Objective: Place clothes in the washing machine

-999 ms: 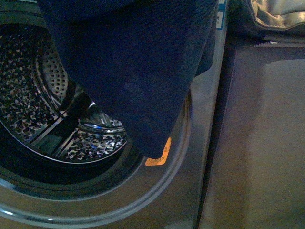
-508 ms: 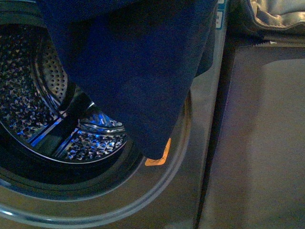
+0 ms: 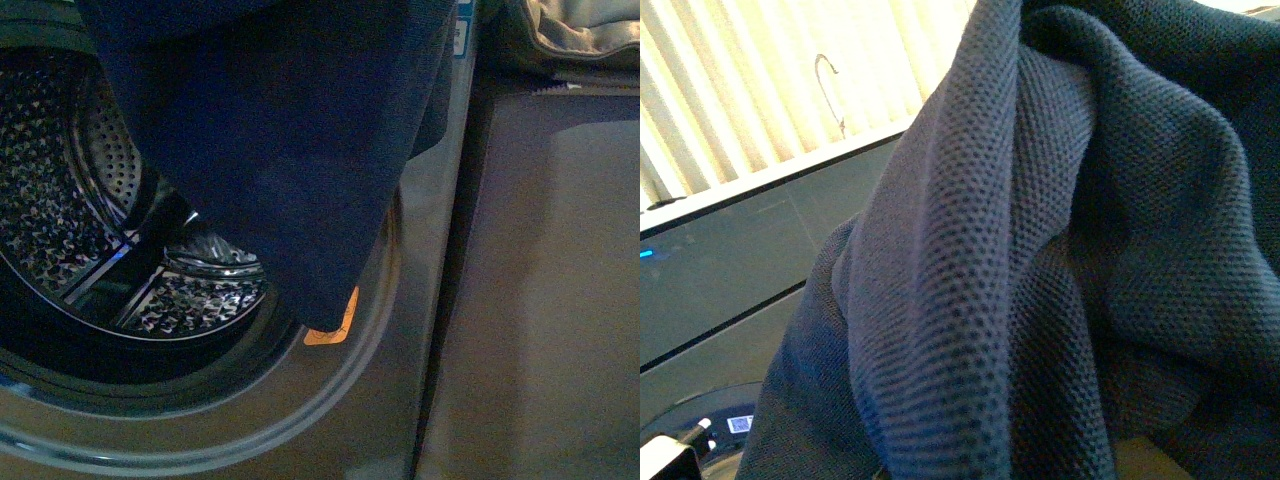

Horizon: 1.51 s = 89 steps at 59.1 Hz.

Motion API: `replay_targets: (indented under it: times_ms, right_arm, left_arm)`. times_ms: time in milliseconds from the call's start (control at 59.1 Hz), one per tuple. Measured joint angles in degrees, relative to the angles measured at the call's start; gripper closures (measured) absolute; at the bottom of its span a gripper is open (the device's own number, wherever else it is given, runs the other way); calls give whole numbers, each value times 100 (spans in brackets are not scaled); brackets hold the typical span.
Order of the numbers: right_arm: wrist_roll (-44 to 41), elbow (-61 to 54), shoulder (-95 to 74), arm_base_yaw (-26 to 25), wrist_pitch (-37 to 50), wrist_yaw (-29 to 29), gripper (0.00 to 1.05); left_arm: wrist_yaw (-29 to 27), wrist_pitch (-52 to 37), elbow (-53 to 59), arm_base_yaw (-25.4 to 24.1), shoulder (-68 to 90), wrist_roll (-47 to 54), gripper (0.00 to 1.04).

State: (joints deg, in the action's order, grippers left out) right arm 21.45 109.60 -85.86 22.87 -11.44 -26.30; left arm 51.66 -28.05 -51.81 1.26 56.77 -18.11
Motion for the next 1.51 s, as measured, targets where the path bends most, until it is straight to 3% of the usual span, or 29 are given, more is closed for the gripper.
replay_targets:
  times_ms: [135, 237, 593, 830, 864, 948, 1033, 1236, 1304, 1507]
  right_arm:
    - [0, 0, 0, 0, 0, 2, 93]
    - [0, 0, 0, 0, 0, 2, 93]
    - [0, 0, 0, -2, 0, 7, 93]
    - [0, 0, 0, -2, 0, 17, 93]
    - [-2, 0, 0, -2, 0, 26, 93]
    - [0, 0, 0, -2, 0, 26, 93]
    - [0, 0, 0, -2, 0, 26, 93]
    - [0, 0, 0, -2, 0, 26, 93]
    - [-4, 0, 0, -2, 0, 28, 91]
    - [2, 7, 0, -2, 2, 26, 55]
  left_arm:
    - [-280, 293, -195, 629, 179, 249, 7]
    - [-789, 518, -389, 1196, 374, 413, 7]
    - [-2061, 1025, -909, 2371, 739, 442, 7]
    - [-4500, 1644, -1604, 3235, 1338, 929, 7]
    - [-5066, 1700, -1722, 3320, 1447, 1163, 7]
    - [-6402, 1408, -1873, 3434, 1692, 1757, 7]
    - [-7313, 931, -1906, 3495, 1851, 2291, 7]
    - [-7838, 675, -1974, 3554, 2006, 2542, 7]
    - [-7886, 540, -1976, 3545, 2057, 2514, 14]
    - [-7715, 284, -1976, 3193, 2201, 2205, 49]
